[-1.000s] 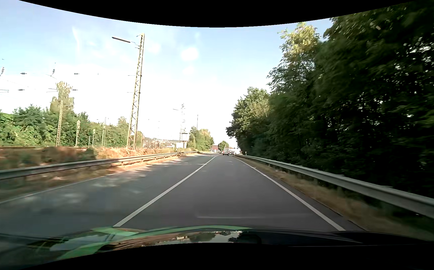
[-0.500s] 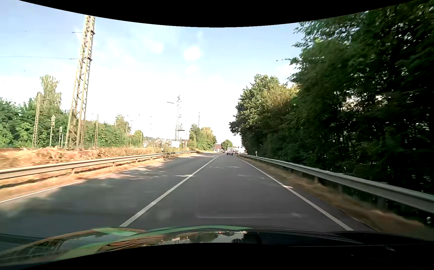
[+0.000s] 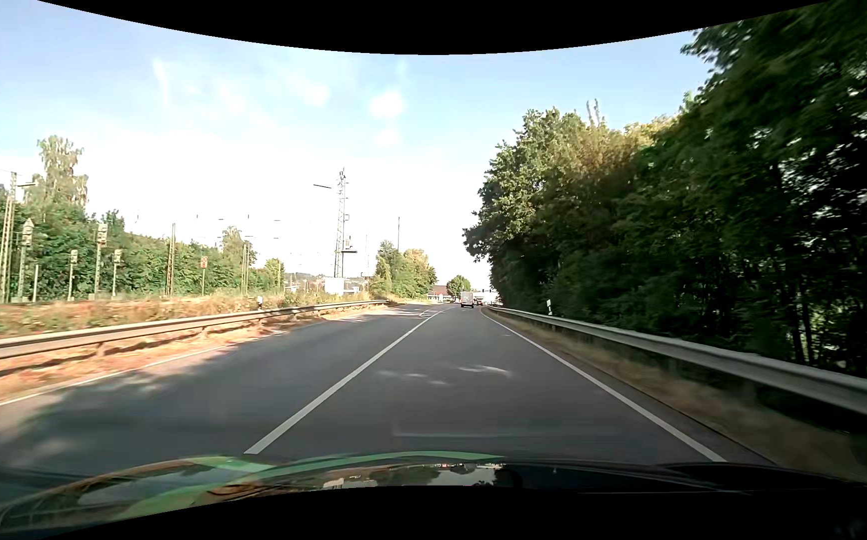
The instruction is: Follow the waypoints while adhering to traffic rules and regulations
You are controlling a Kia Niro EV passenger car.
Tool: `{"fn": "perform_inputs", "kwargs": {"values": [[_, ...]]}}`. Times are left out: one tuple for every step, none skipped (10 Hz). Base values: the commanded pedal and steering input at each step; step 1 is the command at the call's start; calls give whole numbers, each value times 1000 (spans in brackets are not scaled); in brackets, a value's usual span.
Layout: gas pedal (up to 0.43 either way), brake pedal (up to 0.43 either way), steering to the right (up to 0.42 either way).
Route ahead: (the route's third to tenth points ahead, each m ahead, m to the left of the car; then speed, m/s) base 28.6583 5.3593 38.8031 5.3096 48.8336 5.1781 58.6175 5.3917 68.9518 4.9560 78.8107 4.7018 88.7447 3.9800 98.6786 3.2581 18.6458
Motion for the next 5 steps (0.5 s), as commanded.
{"fn": "perform_inputs", "kwargs": {"values": [[0,0,-5],[0,0,-5],[0,0,-4],[0,0,-3],[0,0,-3]]}}
